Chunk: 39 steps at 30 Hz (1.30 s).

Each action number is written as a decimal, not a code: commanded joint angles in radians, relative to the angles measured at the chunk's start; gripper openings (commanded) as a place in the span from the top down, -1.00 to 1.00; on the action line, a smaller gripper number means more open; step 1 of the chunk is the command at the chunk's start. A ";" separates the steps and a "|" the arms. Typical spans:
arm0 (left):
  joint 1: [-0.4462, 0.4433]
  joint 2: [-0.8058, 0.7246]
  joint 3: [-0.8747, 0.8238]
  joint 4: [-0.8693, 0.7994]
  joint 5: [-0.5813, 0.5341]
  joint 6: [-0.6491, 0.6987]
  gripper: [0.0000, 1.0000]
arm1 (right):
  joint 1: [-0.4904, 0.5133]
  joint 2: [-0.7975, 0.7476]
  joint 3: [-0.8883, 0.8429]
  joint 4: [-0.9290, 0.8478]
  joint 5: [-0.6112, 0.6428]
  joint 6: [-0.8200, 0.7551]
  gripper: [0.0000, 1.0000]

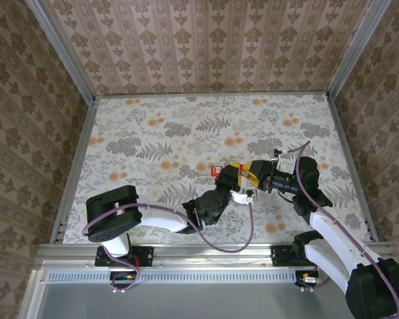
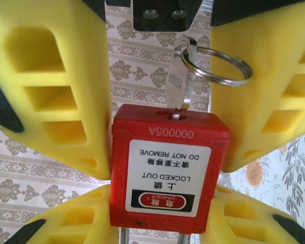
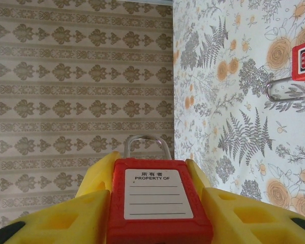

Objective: Unlock with the key

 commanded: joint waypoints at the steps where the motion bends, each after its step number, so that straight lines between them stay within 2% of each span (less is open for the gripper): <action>1: -0.022 -0.010 0.011 0.073 0.032 -0.028 0.81 | 0.007 0.013 0.031 0.024 0.005 -0.013 -0.04; 3: -0.024 -0.009 0.012 0.071 0.032 -0.033 0.81 | 0.006 0.017 0.032 0.029 0.004 -0.014 0.01; 9: -0.024 -0.003 0.015 0.075 0.029 -0.029 0.80 | 0.005 0.006 0.037 0.017 0.010 -0.014 0.34; 18: -0.020 0.015 0.015 0.091 0.009 -0.008 0.76 | 0.007 -0.037 0.044 -0.026 0.027 -0.007 0.43; 22: -0.020 0.018 0.019 0.096 -0.003 -0.005 0.48 | 0.007 -0.048 0.049 -0.036 0.034 -0.010 0.48; 24: -0.015 0.011 0.016 0.086 -0.011 -0.012 0.17 | 0.006 -0.053 0.055 -0.062 0.046 -0.026 0.50; 25: -0.013 0.006 0.013 0.084 -0.015 -0.018 0.08 | 0.006 -0.055 0.058 -0.078 0.049 -0.036 0.51; 30: -0.011 -0.069 -0.004 -0.039 -0.013 -0.120 -0.24 | -0.007 -0.053 0.079 -0.116 0.058 -0.082 0.55; 35: -0.010 -0.179 -0.013 -0.258 0.021 -0.255 -0.38 | -0.032 -0.029 0.121 -0.133 0.037 -0.119 0.56; 37: -0.008 -0.229 -0.020 -0.349 0.036 -0.305 -0.35 | -0.050 -0.023 0.137 -0.147 0.026 -0.132 0.56; 39: -0.004 -0.289 -0.040 -0.414 0.037 -0.338 -0.22 | -0.074 -0.021 0.153 -0.172 0.005 -0.144 0.57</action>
